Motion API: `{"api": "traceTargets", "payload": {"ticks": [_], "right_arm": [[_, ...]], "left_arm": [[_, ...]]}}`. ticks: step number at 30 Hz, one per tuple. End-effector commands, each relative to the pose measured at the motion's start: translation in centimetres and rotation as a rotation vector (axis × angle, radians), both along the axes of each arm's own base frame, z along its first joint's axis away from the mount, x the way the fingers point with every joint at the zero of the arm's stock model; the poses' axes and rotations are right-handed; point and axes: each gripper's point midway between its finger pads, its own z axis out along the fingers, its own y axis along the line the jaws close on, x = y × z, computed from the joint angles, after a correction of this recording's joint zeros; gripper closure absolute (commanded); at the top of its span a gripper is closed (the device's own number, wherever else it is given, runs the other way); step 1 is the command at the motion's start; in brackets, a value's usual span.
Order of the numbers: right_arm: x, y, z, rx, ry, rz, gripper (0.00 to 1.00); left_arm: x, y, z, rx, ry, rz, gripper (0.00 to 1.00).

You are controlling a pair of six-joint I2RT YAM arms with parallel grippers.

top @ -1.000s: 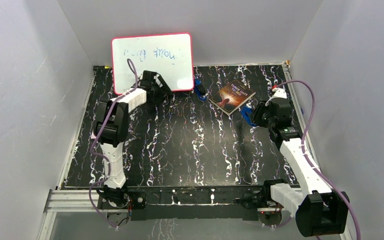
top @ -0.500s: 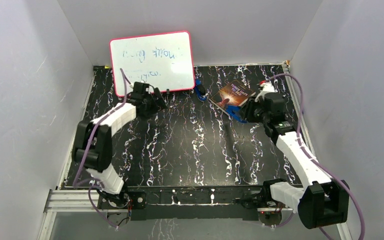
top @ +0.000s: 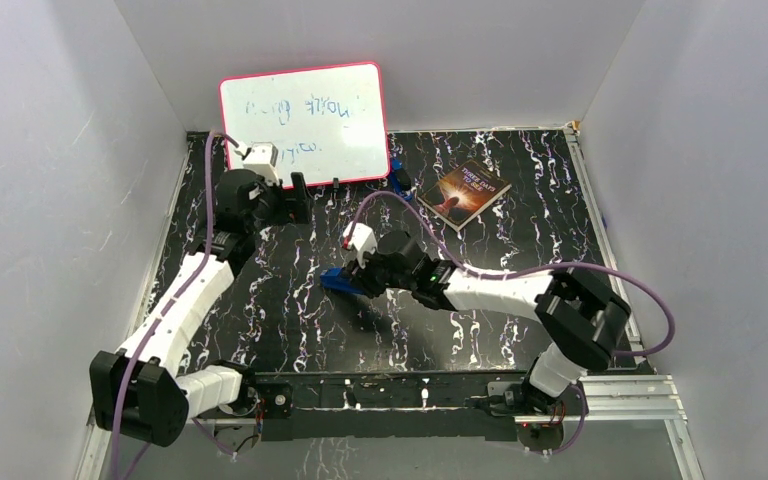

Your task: Load the staples into the stapler

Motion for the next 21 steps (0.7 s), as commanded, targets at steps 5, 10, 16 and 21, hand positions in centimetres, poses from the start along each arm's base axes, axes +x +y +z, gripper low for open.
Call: {"api": "traceTargets", "payload": {"ticks": [5, 10, 16, 21], "right_arm": [[0.3, 1.9, -1.4, -0.019, -0.155, 0.135, 0.74], [0.1, 0.5, -2.7, -0.039, -0.2, 0.138, 0.64], [-0.2, 0.0, -1.8, -0.011, -0.216, 0.139, 0.56], [-0.6, -0.3, -0.9, 0.023, -0.206, 0.142, 0.48]], "left_arm": [[-2.2, -2.8, -0.6, 0.046, -0.103, -0.291, 0.04], [-2.3, -2.8, -1.8, 0.087, -0.077, -0.32, 0.04], [-2.3, -2.9, -2.6, 0.103, -0.063, -0.348, 0.04], [-2.5, -2.9, -3.2, 0.154, -0.066, -0.392, 0.04]]}}
